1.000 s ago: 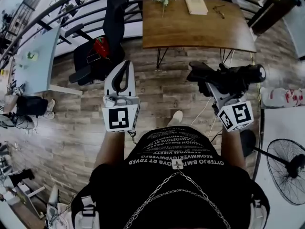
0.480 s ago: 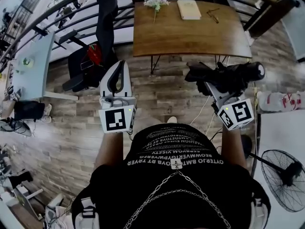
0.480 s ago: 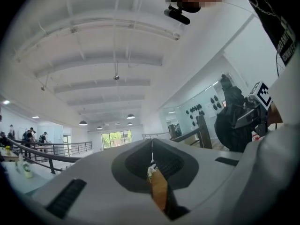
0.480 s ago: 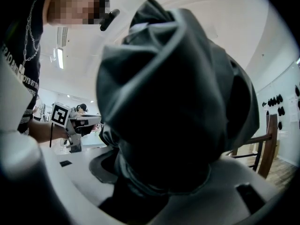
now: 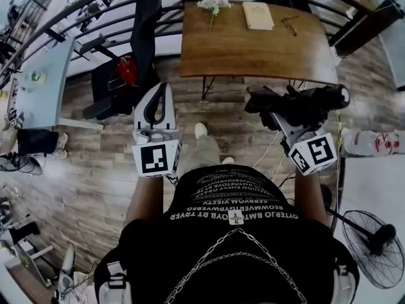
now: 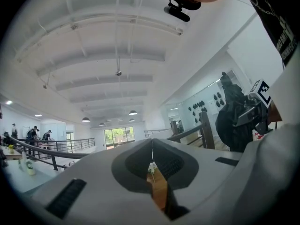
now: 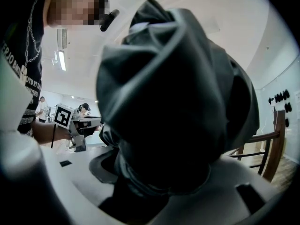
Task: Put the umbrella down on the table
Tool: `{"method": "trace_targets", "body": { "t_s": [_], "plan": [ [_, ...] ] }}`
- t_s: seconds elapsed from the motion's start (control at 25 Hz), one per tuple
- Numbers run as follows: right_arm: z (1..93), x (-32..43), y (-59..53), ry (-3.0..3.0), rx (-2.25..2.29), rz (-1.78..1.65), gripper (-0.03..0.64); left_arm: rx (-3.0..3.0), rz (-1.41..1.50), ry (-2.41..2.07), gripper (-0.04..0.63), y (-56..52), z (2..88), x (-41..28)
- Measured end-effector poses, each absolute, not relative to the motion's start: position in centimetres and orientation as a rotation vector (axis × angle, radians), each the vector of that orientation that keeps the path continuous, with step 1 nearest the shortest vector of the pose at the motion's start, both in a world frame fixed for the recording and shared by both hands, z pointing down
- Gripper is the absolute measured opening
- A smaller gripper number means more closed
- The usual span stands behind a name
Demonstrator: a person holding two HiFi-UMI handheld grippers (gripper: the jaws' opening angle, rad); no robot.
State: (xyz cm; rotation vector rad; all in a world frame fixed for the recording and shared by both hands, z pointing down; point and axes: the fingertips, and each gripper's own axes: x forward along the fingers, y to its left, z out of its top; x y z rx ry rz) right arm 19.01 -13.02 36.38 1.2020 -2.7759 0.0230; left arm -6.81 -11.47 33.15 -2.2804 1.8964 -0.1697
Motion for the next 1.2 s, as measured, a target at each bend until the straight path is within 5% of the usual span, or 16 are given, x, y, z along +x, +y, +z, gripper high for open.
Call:
{"method": "trace_targets", "body": {
  "t_s": [1.2],
  "plan": [
    [35.9, 11.8, -30.9, -2.72, 1.276, 0.076, 0.27, -2.399, -0.134, 1.758, 0.031, -32.3, 32.6, -11.9]
  ]
}}
